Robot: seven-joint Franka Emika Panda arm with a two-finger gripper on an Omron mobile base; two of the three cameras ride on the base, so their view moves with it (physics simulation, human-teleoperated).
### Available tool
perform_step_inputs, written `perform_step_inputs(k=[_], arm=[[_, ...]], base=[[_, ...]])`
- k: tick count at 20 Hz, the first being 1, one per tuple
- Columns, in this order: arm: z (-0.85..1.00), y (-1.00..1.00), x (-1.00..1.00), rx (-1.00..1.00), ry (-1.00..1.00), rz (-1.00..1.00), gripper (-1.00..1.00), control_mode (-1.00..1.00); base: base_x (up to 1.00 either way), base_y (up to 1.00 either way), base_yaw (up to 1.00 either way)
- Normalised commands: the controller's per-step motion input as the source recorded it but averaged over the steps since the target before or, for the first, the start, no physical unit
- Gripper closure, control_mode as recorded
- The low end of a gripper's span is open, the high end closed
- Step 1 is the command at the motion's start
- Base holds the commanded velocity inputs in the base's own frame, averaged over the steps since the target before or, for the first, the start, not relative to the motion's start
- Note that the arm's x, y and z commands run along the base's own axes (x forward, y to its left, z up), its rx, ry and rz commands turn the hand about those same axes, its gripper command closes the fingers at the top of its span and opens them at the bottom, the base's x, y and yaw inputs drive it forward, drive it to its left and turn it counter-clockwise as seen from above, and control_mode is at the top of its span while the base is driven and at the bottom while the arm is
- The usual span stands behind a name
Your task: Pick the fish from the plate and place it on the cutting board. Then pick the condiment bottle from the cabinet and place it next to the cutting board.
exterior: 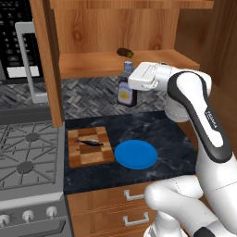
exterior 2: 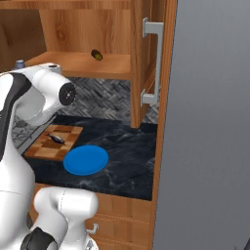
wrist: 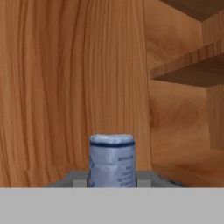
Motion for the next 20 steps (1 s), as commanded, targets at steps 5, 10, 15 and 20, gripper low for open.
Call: perform_step_inputs(k=[5,10,15,20], arm=[[-0.30,0.00,-0.21,0.00,0.00,0.02,1.00,-1.00],[-0.31,0.00,-0.12,0.00,0.00,0.03,1.00,-1.00],[-0.34,0.00,-0.03,0.00,0.00,0.03,1.00,-1.00],[-0.42,0.00,0.00,0.00,0.00,0.03,1.00,-1.00]], base=[[0.00,0.00,0.00],[0.00,0.00,0.00],[0.00,0.00,0.00],[0.00,0.00,0.00]])
